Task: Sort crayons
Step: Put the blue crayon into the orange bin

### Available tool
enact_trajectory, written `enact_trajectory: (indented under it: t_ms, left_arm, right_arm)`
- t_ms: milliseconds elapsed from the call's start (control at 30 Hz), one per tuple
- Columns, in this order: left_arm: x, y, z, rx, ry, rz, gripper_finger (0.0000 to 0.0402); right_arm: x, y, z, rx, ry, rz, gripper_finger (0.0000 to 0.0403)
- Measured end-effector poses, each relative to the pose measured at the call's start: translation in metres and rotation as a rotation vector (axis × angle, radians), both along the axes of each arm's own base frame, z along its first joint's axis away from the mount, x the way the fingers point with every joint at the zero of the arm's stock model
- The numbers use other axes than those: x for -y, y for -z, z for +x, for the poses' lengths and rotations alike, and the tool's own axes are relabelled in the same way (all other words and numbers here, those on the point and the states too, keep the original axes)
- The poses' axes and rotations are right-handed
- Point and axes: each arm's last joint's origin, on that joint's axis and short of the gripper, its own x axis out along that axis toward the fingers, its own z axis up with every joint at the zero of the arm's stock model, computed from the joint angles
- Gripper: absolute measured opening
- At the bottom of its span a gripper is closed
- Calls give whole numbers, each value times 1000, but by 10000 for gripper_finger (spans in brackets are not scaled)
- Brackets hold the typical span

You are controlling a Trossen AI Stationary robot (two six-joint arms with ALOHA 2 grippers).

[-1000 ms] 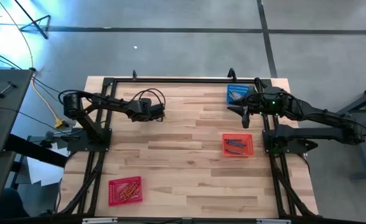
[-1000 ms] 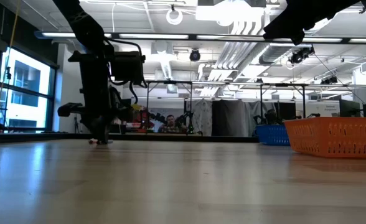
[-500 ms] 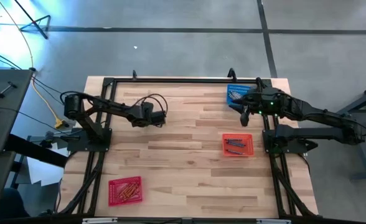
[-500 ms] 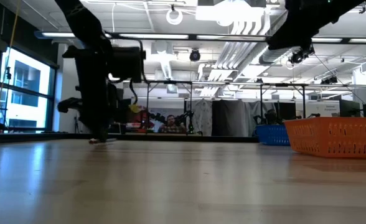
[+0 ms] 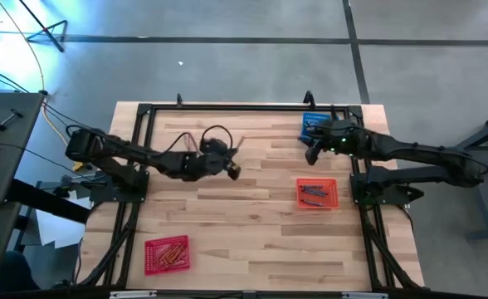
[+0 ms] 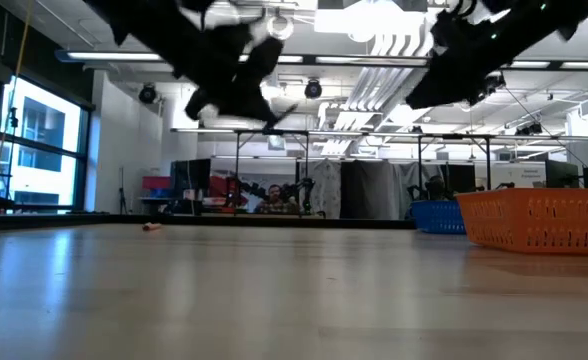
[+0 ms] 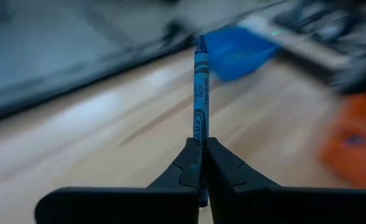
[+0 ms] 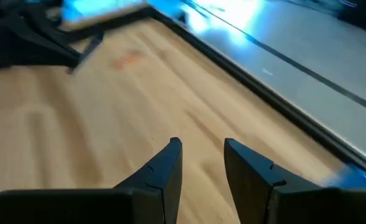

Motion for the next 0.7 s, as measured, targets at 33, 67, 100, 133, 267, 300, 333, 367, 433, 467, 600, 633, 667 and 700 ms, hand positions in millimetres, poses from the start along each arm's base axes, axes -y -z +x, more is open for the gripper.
enact_trajectory:
  t_ms: [33, 67, 100, 133, 267, 300, 333, 367, 433, 467, 600, 633, 667, 700]
  left_arm:
    - [6, -6, 3, 26, 44, 40, 0]
    - [12, -11, 4, 52, 81, 76, 0]
    - [17, -16, 6, 84, 109, 106, 0]
    - [22, -20, 7, 112, 132, 127, 0]
    - [33, -29, 8, 174, 147, 188, 0]
    - [34, -31, 8, 182, 139, 198, 0]
    - [35, -31, 8, 185, 124, 205, 0]
    - [35, -32, 8, 187, 109, 210, 0]
    - [36, -33, 8, 199, 98, 212, 0]
    - [35, -34, 8, 212, 98, 209, 0]
    - [33, -33, 13, 259, 112, 209, 0]
    - [33, -34, 14, 273, 114, 213, 0]
    - [32, -34, 16, 289, 112, 216, 0]
    - [32, -34, 17, 295, 111, 219, 0]
  right_arm:
    - [0, 6, 6, 40, -44, 1, 114]
    - [-1, 11, 12, 83, -89, 4, 114]
    - [-1, 15, 17, 134, -130, 2, 114]
    - [-2, 18, 21, 179, -164, -4, 114]
    - [-8, 25, 31, 351, -233, -69, 114]
    - [-9, 25, 33, 387, -246, -77, 114]
    - [-11, 26, 34, 411, -264, -81, 114]
    - [-12, 27, 36, 432, -287, -81, 114]
    - [-18, 27, 41, 466, -326, -83, 114]
    - [-20, 27, 43, 478, -339, -84, 114]
    - [-29, 30, 52, 518, -383, -88, 114]
    - [-31, 30, 54, 530, -392, -89, 114]
    - [-33, 30, 55, 537, -399, -89, 114]
    - [-34, 29, 56, 546, -404, -91, 114]
